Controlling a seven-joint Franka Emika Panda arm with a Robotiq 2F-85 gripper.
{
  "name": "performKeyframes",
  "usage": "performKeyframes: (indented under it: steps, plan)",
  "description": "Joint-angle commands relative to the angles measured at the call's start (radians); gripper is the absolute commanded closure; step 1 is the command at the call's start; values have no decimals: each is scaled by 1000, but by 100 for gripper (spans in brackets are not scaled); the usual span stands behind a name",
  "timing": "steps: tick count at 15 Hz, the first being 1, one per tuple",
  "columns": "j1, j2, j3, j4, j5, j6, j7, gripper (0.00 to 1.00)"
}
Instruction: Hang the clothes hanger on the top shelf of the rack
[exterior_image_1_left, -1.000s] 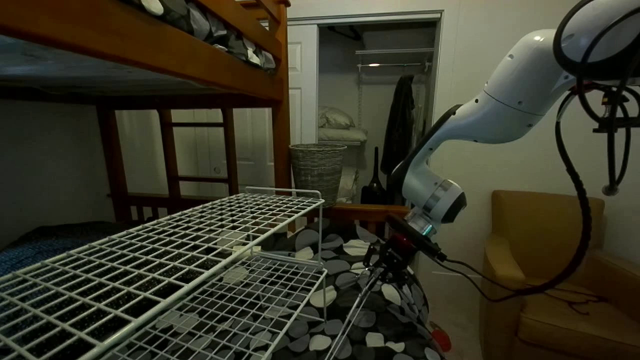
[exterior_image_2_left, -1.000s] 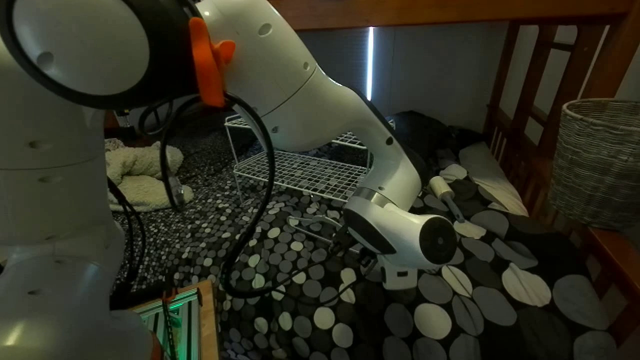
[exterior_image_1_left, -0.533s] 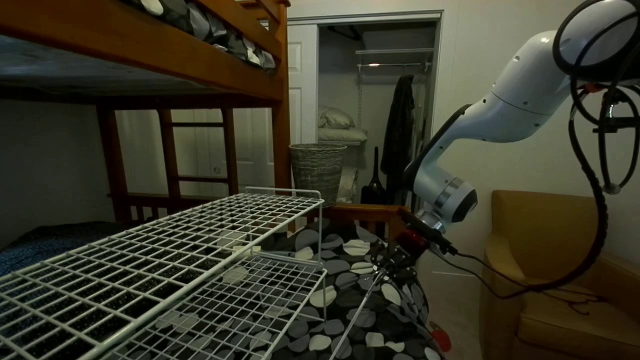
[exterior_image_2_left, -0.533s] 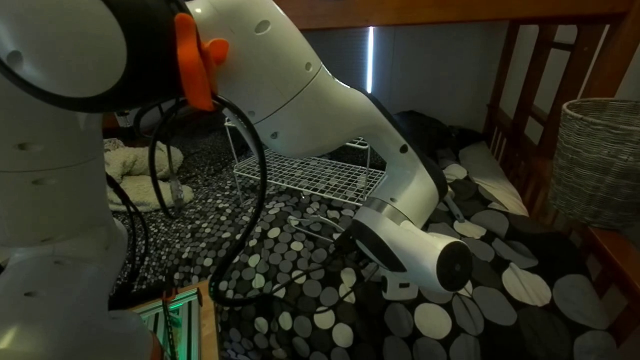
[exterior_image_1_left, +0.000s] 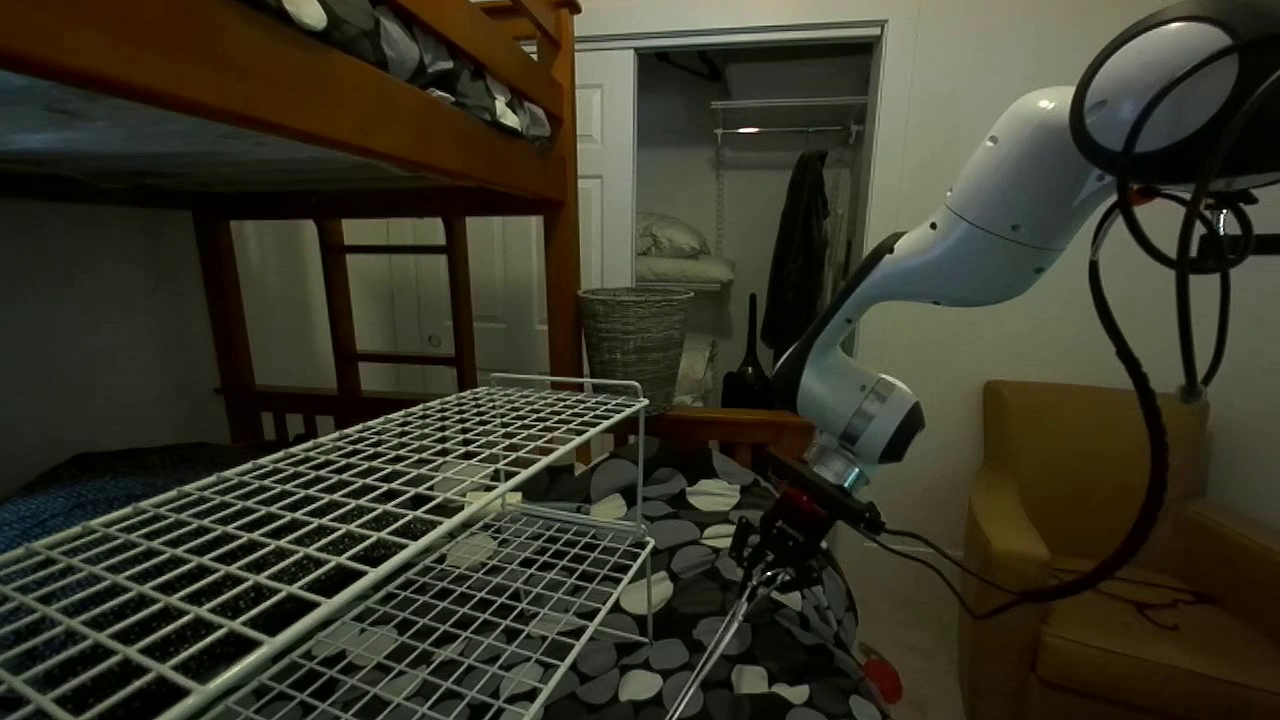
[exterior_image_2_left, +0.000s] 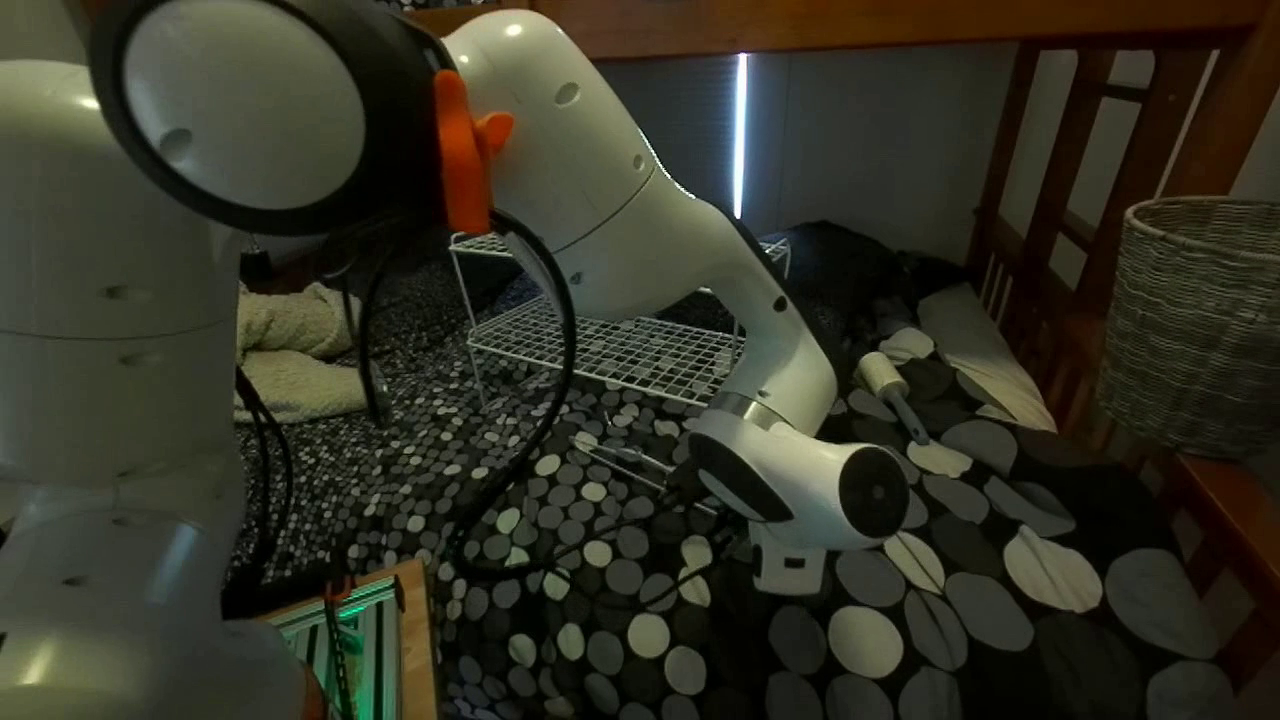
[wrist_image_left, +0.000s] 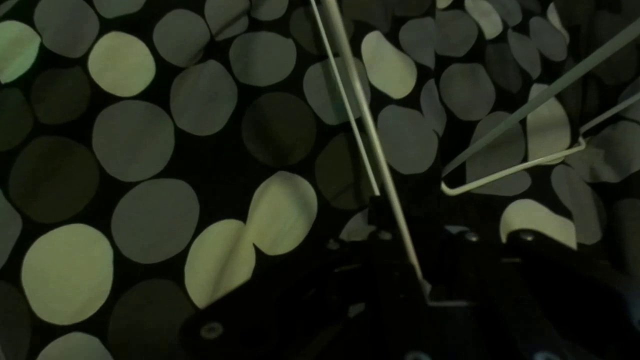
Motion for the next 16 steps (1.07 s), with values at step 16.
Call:
performKeyframes:
  steps: [16]
  plan:
    - [41,257,52,276,-179,-43,243,72]
